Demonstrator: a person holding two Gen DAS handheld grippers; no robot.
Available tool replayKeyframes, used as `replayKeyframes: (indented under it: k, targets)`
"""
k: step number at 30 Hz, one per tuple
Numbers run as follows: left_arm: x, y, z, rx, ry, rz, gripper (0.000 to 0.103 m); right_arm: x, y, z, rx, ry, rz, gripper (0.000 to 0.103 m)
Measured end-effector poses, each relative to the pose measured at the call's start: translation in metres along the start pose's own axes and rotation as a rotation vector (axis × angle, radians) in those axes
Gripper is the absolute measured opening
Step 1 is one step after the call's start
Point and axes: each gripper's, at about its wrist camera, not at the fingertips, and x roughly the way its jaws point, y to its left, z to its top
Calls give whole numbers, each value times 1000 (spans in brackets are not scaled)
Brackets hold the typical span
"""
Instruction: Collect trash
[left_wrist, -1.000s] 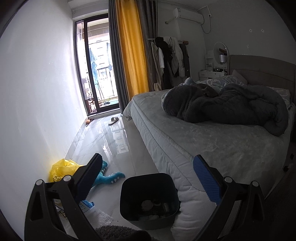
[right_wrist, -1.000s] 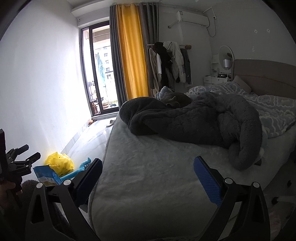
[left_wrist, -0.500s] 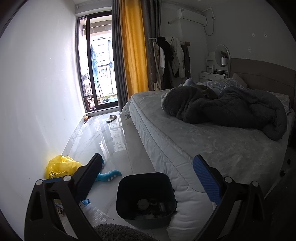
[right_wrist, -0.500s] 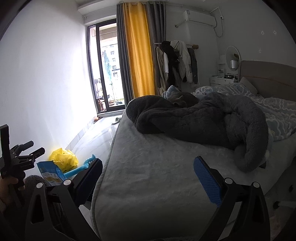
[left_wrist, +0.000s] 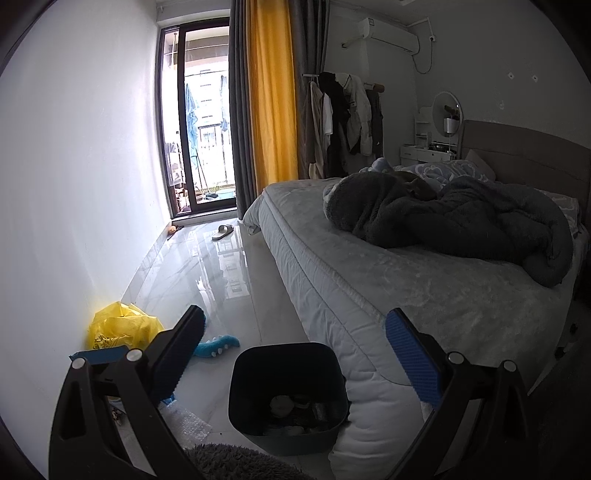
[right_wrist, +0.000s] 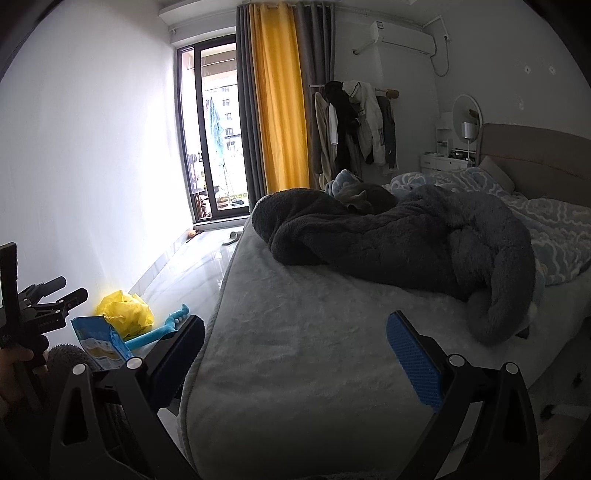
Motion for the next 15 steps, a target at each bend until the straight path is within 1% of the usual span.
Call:
replayKeyframes:
  k: [15]
  targets:
    - [-1,0,1,1,-1,0,100,0,0,0,2,0,1,100]
